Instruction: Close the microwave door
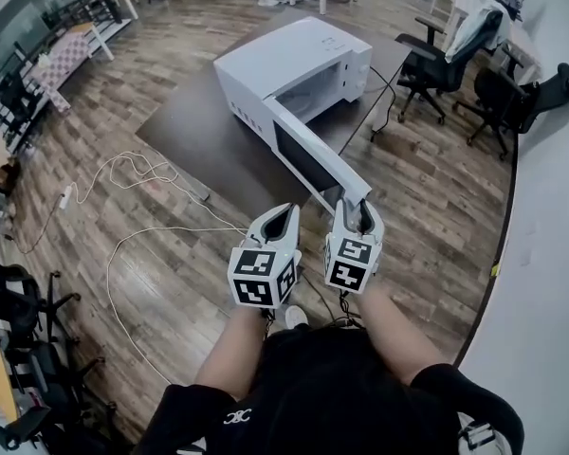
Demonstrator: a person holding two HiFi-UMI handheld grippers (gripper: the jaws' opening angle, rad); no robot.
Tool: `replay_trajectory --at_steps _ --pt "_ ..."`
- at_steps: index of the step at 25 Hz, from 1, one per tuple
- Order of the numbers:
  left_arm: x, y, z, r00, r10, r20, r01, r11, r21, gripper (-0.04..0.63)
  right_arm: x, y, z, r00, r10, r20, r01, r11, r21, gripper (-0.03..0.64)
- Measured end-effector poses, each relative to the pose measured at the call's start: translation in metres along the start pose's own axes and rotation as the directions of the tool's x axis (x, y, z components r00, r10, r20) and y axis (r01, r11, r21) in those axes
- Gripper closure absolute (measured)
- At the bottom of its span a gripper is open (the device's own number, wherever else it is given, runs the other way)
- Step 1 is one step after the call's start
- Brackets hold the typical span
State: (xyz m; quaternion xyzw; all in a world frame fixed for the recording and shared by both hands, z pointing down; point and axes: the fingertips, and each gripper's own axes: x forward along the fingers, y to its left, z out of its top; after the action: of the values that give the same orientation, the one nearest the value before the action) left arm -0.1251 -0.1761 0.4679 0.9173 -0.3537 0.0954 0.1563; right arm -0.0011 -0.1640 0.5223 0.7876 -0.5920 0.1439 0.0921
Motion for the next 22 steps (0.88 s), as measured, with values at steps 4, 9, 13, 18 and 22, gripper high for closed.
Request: replay_trajectory --at_steps 4,9,13,18,22 --pt "0.005 0.013 -0.003 0.999 -0.040 -0.020 0.040 0.999 0.001 0.588 0.007 -0.004 0.001 0.997 -0.083 -0.004 0.083 0.997 0.006 0.454" --pt "0.015 0.020 -0.002 0.996 -0.085 -0.038 0.086 0.996 0.018 0.588 0.021 -0.018 0.003 0.985 -0.170 -0.017 0.170 0.985 0.014 0.482" --pt "0.020 0.018 0.001 0.993 -0.113 -0.041 0.115 0.993 0.037 0.588 0.028 -0.030 0.004 0.978 -0.209 -0.025 0.210 0.977 0.029 0.476" --pt "0.038 0.016 0.003 0.990 -0.130 -0.061 0.134 0.989 0.059 0.588 0.045 -0.050 0.010 0.970 -0.240 -0.035 0.242 0.969 0.049 0.468" --pt "0.058 0.015 0.008 0.989 -0.128 -0.069 0.133 0.989 0.071 0.588 0.064 -0.070 0.018 0.970 -0.242 -0.037 0.244 0.968 0.058 0.468"
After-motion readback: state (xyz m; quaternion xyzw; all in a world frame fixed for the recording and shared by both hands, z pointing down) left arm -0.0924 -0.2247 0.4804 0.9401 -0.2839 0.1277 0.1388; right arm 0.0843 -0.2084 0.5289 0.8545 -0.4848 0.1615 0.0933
